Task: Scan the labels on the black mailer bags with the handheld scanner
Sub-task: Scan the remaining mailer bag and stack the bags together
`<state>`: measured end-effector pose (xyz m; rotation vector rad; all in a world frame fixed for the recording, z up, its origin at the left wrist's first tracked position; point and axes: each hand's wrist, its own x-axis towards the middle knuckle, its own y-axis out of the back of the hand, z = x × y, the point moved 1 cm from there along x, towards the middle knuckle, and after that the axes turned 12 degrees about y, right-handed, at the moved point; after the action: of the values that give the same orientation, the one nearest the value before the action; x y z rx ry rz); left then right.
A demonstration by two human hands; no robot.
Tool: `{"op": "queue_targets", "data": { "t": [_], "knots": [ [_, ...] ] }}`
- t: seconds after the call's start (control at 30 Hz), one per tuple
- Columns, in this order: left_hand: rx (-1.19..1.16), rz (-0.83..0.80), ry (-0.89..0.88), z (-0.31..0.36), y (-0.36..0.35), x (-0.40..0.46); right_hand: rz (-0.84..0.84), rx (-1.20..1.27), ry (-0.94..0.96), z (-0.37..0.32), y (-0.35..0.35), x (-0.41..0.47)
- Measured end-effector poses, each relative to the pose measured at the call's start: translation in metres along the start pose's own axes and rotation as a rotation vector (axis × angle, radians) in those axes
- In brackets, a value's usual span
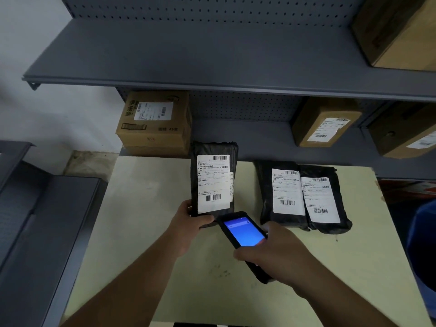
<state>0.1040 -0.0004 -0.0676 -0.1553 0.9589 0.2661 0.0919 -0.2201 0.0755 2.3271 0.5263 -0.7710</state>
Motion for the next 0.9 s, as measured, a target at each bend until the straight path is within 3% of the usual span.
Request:
{"op": "queue_targets", "data": {
  "t": [0.9],
  "knots": [
    [-0.02,-0.19,0.04,0.001,-0.184,-0.013,0.178,0.148,-0.155,0.116,0.112,-0.043]
  ]
}}
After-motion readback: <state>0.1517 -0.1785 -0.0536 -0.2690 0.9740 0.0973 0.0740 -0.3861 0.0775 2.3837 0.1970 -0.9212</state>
